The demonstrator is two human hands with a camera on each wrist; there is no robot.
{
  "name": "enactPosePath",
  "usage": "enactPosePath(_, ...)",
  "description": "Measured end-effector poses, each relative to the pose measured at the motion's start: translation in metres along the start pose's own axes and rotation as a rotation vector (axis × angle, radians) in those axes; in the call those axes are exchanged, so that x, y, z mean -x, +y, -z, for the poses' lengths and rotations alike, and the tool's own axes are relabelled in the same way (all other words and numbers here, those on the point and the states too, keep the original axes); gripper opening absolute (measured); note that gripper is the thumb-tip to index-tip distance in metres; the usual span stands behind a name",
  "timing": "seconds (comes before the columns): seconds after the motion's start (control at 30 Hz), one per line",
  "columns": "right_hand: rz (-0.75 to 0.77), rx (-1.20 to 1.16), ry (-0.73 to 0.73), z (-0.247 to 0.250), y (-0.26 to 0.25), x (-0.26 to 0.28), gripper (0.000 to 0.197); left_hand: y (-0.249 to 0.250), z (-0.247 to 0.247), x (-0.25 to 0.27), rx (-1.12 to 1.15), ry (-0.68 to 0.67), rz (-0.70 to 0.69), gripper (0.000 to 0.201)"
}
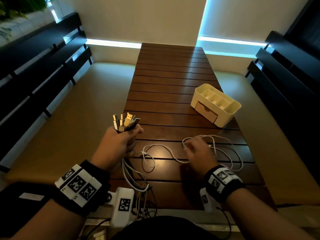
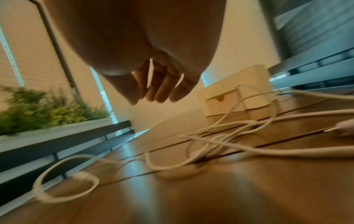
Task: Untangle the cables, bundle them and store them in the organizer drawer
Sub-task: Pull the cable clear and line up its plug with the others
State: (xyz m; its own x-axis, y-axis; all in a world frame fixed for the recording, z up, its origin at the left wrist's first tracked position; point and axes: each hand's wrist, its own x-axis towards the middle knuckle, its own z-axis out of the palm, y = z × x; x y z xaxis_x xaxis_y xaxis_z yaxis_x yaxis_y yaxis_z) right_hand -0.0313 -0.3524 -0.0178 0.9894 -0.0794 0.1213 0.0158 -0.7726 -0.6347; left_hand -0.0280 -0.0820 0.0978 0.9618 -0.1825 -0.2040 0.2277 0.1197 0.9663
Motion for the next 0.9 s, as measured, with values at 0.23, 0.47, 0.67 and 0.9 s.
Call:
enactPosePath(0.23,0.135,0.118,-0.515,-0.057,-0.054,-0.01,0.038,0.0,0.0,-0.003,-0.004,0.013,0.004,0.02)
enactPosePath(0.47,0.086,0.338,-0.693,-0.083,-0.057,-0.026,0.024,0.0,0.007,-0.002,0.026,0.053,0.012,0.02)
enactPosePath(0.67,-0.278,-0.118,-0.471,-0.091,-0.041,-0.039,0.011,0.002,0.006,-0.003,0.028,0.075,0.018,0.02)
enactPosePath(0.9,-0.088,0.357,-0.469,-0.099,-0.023,-0.033,0.025,0.002,0.0,-0.006,-0.003,0.063,0.015,0.021)
